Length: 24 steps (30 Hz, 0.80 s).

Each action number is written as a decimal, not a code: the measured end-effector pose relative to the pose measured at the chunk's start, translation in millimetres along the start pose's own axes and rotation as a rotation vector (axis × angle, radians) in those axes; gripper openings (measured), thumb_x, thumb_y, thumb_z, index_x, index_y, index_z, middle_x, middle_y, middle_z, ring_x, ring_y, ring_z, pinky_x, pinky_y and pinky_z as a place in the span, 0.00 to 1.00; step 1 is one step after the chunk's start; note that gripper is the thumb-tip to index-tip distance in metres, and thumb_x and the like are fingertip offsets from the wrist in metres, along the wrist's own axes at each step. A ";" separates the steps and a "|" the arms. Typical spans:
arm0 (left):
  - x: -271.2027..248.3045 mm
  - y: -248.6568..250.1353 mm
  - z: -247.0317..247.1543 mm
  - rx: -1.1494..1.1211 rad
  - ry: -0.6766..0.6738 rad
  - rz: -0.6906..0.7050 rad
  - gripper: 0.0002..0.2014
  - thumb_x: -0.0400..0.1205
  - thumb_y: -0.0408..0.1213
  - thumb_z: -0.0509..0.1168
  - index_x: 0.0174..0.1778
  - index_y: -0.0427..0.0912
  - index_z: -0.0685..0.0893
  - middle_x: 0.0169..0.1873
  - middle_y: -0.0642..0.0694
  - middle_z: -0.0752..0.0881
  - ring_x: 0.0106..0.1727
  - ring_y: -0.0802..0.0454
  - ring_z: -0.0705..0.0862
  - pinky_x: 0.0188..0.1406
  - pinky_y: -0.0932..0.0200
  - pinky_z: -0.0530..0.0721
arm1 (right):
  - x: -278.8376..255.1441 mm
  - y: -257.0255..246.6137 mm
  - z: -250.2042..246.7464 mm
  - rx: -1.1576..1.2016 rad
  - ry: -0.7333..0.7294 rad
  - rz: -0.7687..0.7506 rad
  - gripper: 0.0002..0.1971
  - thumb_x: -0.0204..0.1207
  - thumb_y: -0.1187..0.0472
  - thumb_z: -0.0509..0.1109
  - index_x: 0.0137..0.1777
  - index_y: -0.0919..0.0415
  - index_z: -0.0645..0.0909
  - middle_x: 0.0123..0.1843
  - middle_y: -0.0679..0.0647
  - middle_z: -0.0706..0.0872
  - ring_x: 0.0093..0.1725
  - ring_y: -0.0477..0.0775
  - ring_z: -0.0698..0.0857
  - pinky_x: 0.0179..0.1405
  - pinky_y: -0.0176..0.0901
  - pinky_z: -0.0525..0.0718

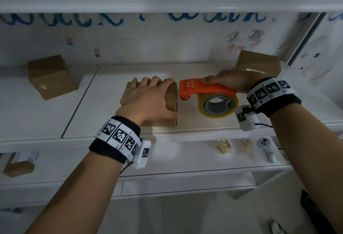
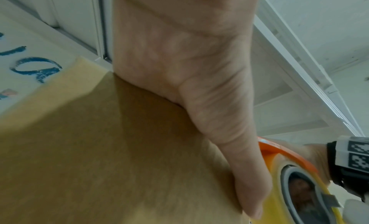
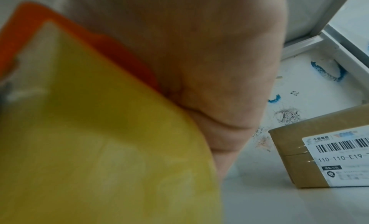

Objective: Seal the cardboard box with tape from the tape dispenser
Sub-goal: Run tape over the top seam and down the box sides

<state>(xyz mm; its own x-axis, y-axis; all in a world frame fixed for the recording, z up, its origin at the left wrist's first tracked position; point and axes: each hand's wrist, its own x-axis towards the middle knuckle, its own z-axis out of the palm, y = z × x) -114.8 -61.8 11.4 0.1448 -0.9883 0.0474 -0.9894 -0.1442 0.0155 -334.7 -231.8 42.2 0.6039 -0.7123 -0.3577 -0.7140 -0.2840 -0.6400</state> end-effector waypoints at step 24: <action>0.1 -10.9 -1.2 -0.017 0.001 0.034 0.55 0.61 0.84 0.64 0.85 0.70 0.56 0.79 0.53 0.72 0.81 0.43 0.69 0.84 0.33 0.57 | 3.1 3.0 8.5 -0.189 -0.035 0.125 0.40 0.74 0.21 0.60 0.50 0.60 0.90 0.41 0.58 0.94 0.43 0.57 0.91 0.64 0.55 0.85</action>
<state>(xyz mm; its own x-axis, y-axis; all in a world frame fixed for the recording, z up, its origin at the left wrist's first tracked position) -103.9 -60.3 12.5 0.1109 -0.9926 0.0496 -0.9935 -0.1095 0.0309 -331.9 -229.4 33.4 0.5160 -0.7279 -0.4516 -0.8357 -0.3121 -0.4518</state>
